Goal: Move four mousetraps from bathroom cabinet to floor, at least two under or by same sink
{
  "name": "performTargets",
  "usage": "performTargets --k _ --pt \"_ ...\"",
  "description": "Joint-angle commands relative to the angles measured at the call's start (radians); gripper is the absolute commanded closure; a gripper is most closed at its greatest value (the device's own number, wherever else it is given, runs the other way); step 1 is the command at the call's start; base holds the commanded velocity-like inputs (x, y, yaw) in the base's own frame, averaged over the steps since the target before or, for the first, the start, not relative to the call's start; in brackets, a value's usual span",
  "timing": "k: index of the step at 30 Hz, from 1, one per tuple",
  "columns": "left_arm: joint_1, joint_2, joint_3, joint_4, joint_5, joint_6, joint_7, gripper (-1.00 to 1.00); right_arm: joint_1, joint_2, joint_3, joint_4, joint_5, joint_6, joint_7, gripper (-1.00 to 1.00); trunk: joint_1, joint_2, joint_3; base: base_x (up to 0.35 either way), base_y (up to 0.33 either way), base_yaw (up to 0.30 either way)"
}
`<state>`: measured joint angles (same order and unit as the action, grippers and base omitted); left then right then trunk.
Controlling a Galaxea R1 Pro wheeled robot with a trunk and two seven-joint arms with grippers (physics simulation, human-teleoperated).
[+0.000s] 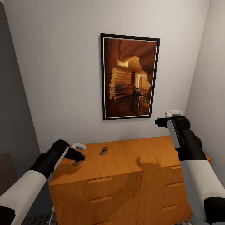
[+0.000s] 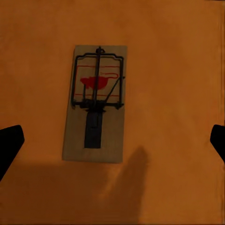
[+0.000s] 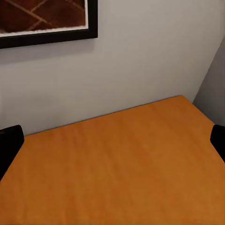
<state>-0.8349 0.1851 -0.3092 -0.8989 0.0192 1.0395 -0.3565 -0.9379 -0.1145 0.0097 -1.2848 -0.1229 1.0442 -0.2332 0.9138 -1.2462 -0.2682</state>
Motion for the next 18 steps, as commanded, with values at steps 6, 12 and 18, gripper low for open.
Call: performTargets --k 6,12,18 --pt "-0.001 0.003 -0.002 -0.071 0.0 0.008 -0.004 -1.0 -0.001 -0.001 0.001 -0.001 -0.011 0.003 -0.009 -1.0 0.0 -0.001 -0.001 0.0 0.0 0.0" --pt "-0.001 0.002 -0.003 -0.091 -0.002 0.008 -0.005 -1.0 -0.001 -0.001 0.001 0.002 -0.011 0.003 -0.009 -1.0 0.0 -0.001 -0.001 0.0 0.0 0.0" --pt "-0.001 0.001 -0.005 -0.096 -0.004 0.008 -0.005 -1.0 -0.001 -0.001 0.001 0.02 -0.011 0.003 -0.01 -1.0 0.0 -0.001 -0.001 0.0 0.0 0.0"
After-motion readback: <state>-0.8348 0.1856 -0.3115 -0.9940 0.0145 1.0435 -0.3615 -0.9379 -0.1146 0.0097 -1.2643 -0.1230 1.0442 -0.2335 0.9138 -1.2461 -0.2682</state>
